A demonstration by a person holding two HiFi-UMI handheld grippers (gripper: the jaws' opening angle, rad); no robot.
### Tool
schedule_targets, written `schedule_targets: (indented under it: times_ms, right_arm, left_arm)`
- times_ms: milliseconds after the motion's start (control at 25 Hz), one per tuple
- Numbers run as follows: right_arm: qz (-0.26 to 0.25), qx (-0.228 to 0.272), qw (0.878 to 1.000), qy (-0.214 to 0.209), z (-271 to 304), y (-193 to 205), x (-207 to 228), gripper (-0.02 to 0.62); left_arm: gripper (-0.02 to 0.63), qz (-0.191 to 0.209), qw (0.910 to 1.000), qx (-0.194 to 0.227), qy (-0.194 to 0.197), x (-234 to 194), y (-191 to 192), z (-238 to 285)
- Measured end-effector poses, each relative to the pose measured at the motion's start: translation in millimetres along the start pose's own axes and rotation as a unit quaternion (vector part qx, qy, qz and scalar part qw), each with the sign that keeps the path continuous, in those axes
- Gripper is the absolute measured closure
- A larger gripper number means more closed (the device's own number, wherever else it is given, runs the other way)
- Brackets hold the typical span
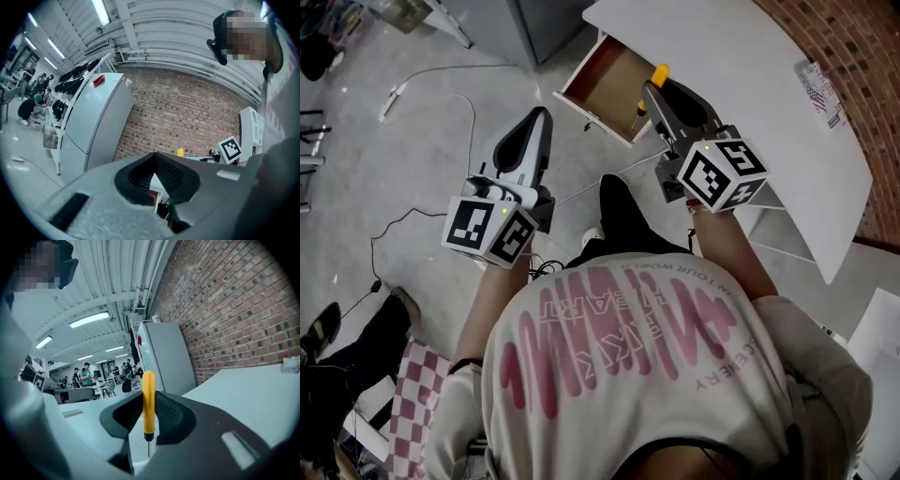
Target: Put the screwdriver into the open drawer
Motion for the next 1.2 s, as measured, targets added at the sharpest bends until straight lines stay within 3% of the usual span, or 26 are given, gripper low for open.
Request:
schedule_targets:
  times_ms: [320,480,720,1200]
  right_arm:
    - [0.006,-0.067,0.997,-0.028,63,22,27,0.505]
    - [0.001,-0.104,0.993,-0.05,101,27,47,0.505]
    - [0.004,-0.164,0.984,-0.064,154,41,87,0.505]
    - [-0.021,-0.294,0.951,-0.09,249,104,138,0.505]
  left_arm:
    - [0.601,-0.024,0.9966,-0.052,-0.059,-35,29,28]
    - [0.601,-0.029,0.9943,-0.055,-0.086,-52,40,46]
    - [0.603,-0.068,0.9877,-0.078,-0.117,-77,61,82]
    - [0.601,-0.137,0.9644,-0.12,-0.192,-119,94,120]
Point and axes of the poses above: the fingertips, and each gripper's own axes: z forward along the fingers, x to its right, y out of its underside, the point moved 8 cm from there along -z, backward along the fingers, and after that the axes turned 14 degrees about -x, right-handed, at the moved point
